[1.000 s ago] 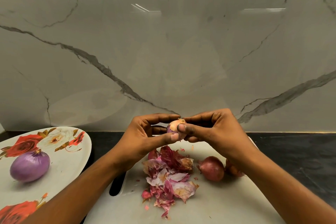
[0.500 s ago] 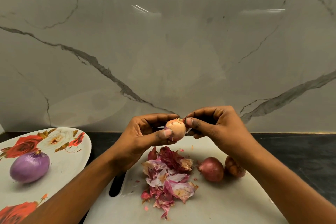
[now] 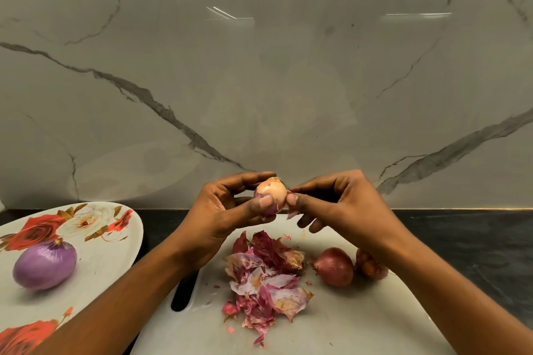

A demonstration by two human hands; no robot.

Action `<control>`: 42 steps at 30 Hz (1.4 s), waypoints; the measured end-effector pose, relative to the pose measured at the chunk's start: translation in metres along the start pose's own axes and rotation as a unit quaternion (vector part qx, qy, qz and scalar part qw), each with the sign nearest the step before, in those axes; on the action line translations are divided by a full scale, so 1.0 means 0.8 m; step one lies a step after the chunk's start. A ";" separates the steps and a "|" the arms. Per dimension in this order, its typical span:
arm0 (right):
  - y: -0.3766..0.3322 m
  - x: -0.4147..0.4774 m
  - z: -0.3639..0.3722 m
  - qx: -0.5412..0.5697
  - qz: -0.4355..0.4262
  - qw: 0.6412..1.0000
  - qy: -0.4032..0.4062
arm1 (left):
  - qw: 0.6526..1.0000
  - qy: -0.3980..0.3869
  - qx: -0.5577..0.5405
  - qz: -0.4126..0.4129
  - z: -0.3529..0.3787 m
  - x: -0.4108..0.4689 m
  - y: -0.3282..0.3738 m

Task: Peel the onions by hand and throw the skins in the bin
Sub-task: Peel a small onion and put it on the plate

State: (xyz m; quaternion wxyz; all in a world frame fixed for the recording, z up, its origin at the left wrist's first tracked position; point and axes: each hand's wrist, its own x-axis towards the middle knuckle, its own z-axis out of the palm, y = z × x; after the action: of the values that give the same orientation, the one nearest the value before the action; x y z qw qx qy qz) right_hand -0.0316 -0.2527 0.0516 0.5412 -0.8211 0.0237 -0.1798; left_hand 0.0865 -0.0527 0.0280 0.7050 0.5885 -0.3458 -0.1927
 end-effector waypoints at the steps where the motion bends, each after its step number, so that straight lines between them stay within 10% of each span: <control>1: 0.001 0.000 0.002 0.002 0.004 1.000 -0.004 | 1.000 0.003 0.006 -0.001 0.001 0.000 0.001; 42: -0.004 -0.001 0.006 0.095 0.021 0.995 -0.021 | 0.998 -0.005 0.058 0.039 -0.003 -0.004 0.002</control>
State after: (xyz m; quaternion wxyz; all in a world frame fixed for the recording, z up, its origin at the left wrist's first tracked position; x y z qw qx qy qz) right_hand -0.0314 -0.2468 0.0523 0.6205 -0.7691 0.0124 -0.1528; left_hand 0.0861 -0.0485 0.0285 0.6752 0.6134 -0.3821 -0.1479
